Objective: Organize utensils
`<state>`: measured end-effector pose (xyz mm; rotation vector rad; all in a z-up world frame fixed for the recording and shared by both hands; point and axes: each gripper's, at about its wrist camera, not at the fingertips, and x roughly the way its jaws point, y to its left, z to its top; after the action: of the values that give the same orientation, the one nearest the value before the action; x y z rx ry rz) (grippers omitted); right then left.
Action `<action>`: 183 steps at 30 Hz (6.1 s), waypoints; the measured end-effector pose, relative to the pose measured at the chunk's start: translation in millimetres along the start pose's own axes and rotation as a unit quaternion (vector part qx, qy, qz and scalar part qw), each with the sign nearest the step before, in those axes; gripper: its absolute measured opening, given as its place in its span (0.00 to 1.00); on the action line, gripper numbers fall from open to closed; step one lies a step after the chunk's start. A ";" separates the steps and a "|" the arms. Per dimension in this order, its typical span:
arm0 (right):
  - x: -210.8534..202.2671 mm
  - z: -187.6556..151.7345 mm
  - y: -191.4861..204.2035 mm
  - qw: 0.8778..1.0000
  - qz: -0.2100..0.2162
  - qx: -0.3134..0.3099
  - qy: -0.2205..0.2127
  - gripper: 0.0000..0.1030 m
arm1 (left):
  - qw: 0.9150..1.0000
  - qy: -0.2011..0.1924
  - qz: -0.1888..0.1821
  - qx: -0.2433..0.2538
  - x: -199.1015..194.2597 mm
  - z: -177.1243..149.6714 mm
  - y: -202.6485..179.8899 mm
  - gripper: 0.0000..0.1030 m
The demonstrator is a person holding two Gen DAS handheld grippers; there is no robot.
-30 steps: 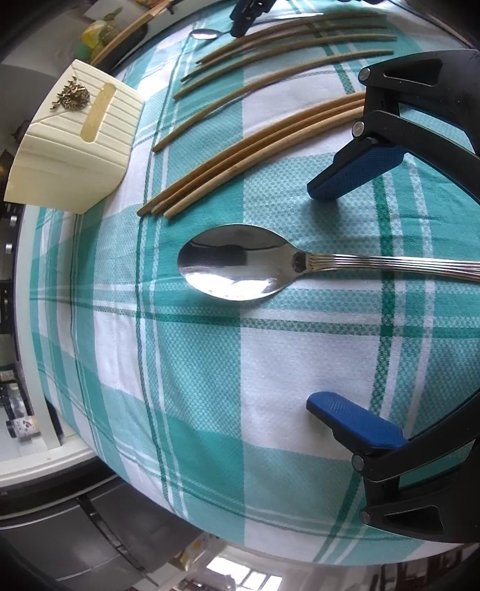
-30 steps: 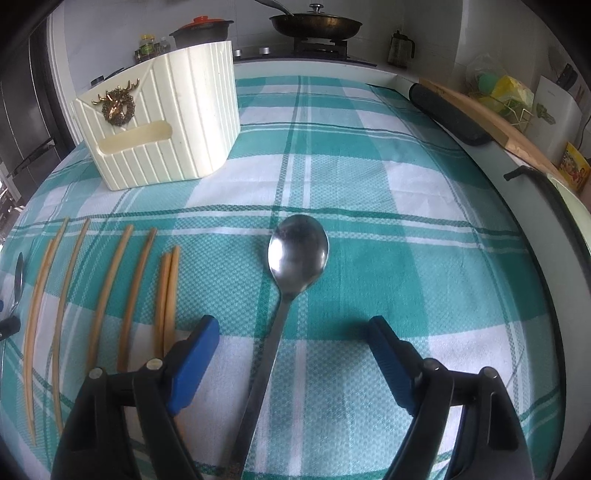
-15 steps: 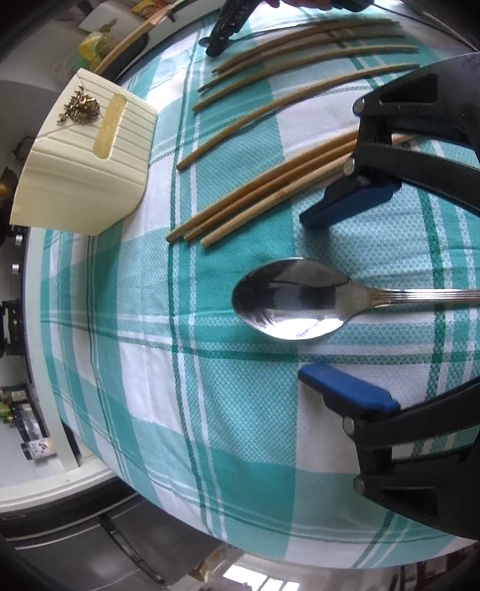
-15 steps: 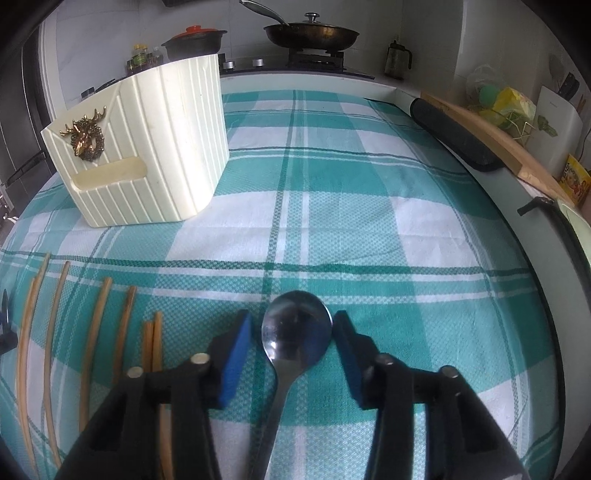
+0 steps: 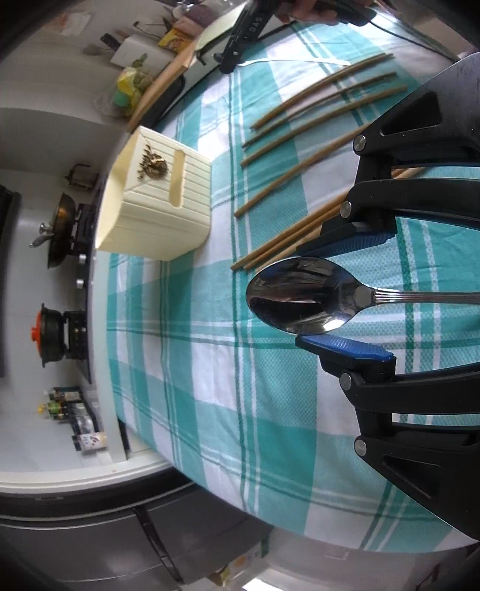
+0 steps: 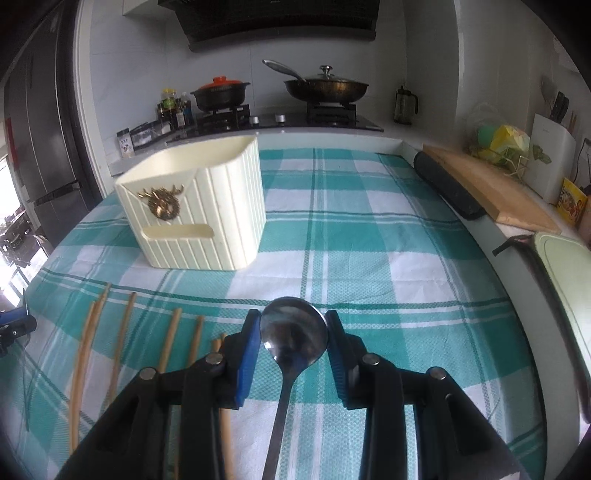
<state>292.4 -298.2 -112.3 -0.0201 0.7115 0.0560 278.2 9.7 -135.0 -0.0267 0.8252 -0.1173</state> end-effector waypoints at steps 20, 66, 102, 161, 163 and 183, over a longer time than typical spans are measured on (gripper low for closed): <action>-88.1 2.3 21.7 0.996 0.011 -0.010 -0.090 0.33 | 0.995 -0.090 -0.041 -0.009 -87.0 0.6 -7.3 0.40; -13.1 250.2 59.3 0.988 0.054 -0.060 -0.135 0.07 | 0.981 -0.143 -0.133 0.021 -47.8 288.9 -45.1 0.40; 114.0 20.9 -165.2 0.948 -0.029 0.292 0.126 0.34 | 0.982 -0.109 -0.156 0.003 -139.7 120.1 16.8 0.40; 147.1 201.1 94.8 0.963 0.031 -0.267 0.009 0.04 | 0.992 0.011 -0.126 -0.016 136.9 267.9 -53.9 0.40; 153.9 202.3 93.9 0.966 0.040 -0.254 0.026 0.16 | 0.992 0.024 -0.123 -0.017 147.2 267.3 -55.8 0.43; -115.5 68.0 12.1 0.991 0.083 -0.107 0.003 0.52 | 0.985 0.112 -0.039 0.125 -50.6 80.2 25.2 0.83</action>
<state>248.7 -288.7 14.7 -0.1665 0.7106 0.2914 305.5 38.7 -45.3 0.1948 1.0294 -0.3013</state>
